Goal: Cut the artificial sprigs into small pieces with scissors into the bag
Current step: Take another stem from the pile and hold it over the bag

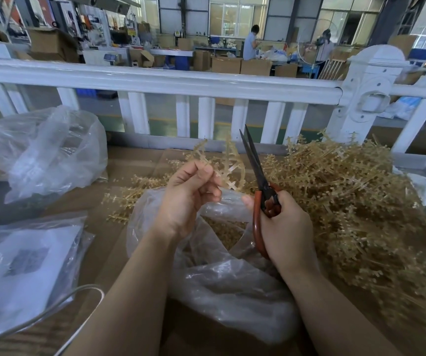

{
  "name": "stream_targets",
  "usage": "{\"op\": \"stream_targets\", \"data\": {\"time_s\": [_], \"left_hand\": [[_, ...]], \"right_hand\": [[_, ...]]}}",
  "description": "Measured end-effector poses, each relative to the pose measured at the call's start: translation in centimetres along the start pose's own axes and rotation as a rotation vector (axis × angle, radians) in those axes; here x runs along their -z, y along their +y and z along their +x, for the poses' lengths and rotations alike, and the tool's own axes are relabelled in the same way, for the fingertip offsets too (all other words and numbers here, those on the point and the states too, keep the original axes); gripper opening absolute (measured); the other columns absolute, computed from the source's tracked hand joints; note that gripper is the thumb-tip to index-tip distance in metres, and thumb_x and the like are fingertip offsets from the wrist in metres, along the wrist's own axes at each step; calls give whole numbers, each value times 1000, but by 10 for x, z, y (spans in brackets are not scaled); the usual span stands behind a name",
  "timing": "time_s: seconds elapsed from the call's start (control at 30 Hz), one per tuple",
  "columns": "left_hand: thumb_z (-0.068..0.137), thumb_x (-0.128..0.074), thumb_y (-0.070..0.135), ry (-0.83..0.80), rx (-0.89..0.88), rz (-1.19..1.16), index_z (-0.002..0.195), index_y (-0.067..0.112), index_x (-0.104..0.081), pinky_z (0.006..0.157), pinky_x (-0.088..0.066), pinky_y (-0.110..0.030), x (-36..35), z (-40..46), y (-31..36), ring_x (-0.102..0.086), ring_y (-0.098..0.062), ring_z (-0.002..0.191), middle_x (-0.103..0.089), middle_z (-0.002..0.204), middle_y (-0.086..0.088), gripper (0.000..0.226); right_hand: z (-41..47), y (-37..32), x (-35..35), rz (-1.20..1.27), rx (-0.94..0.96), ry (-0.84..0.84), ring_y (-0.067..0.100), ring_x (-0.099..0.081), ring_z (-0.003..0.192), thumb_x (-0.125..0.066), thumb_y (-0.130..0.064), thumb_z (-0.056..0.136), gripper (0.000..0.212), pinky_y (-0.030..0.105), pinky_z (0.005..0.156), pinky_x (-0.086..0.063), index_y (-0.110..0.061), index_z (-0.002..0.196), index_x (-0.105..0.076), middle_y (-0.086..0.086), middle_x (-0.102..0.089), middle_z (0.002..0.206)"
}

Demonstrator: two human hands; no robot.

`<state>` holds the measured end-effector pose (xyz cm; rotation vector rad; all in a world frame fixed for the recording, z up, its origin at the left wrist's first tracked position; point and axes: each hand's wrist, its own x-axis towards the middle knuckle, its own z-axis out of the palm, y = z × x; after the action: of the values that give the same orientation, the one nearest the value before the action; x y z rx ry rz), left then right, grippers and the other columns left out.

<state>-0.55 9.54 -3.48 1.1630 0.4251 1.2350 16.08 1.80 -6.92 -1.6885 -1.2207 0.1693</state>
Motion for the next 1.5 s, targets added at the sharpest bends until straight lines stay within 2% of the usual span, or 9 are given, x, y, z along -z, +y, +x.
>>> {"op": "stream_targets", "data": {"time_s": [0.3, 0.6, 0.77, 0.93, 1.03, 1.17, 1.23, 1.33, 1.5], "left_hand": [[88, -59, 18, -13, -7, 61, 70, 20, -65, 58, -52, -24, 1, -1, 0, -59, -13, 58, -66, 69, 0, 19], [98, -57, 12, 118, 14, 192, 75, 13, -62, 57, -52, -27, -3, 3, -1, -58, -17, 57, -69, 74, -11, 24], [99, -58, 14, 179, 172, 329, 110, 10, -70, 64, -55, -21, -10, 10, -4, -73, -13, 75, -77, 90, -3, 16], [94, -66, 17, 311, 16, 913, 113, 17, -70, 69, -52, -21, -6, 26, 3, -63, -5, 71, -72, 91, 7, 19], [95, -60, 18, 409, -38, 1381, 118, 16, -68, 75, -43, -22, 3, 40, 12, -61, -14, 93, -69, 112, -1, 24], [92, -50, 22, 329, 339, 1906, 128, 12, -58, 101, -38, -41, 14, 53, 19, -45, -33, 126, -55, 134, -13, 38], [92, -48, 21, 308, 463, 1918, 127, 12, -58, 99, -41, -41, 16, 57, 20, -50, -32, 122, -58, 128, -13, 37], [91, -51, 9, 423, 409, 1725, 103, 10, -65, 69, -47, -35, 18, 58, 20, -58, -27, 84, -61, 88, -7, 18], [91, -66, 21, 606, 122, 1430, 96, 23, -73, 61, -46, -29, 19, 53, 19, -61, -21, 77, -71, 88, 0, 9]], "right_hand": [[-2, -2, 0, 12, -1, 23, 11, -69, 69, -60, -80, 79, 49, 43, 69, -60, -31, 83, -59, -10, -68, 70], [-2, -6, 0, 87, 10, 101, 13, -65, 65, -60, -71, 80, 48, 40, 66, -56, -24, 76, -58, -7, -64, 64], [-2, -7, 0, 114, 8, 120, 17, -68, 73, -56, -74, 78, 56, 43, 72, -57, -19, 85, -65, -7, -68, 71], [-2, -5, 0, 83, 23, 106, 18, -68, 74, -64, -62, 86, 44, 45, 73, -57, -18, 83, -64, -5, -68, 71], [-1, -4, 0, 86, -10, 84, 16, -68, 78, -66, -62, 86, 41, 44, 77, -57, -22, 87, -66, -7, -70, 74], [0, -4, 0, 136, -40, 74, 11, -68, 79, -63, -69, 83, 44, 42, 79, -58, -25, 88, -66, -11, -70, 75], [0, -3, -1, 144, -44, 70, 11, -68, 80, -62, -72, 80, 47, 42, 80, -58, -27, 89, -66, -12, -71, 76], [1, -2, -1, 147, -38, 73, 10, -68, 79, -61, -75, 79, 48, 41, 79, -57, -28, 87, -65, -14, -70, 76], [1, -2, -2, 131, -18, 88, 5, -65, 76, -55, -81, 74, 53, 37, 76, -56, -29, 83, -63, -17, -68, 73]]}}
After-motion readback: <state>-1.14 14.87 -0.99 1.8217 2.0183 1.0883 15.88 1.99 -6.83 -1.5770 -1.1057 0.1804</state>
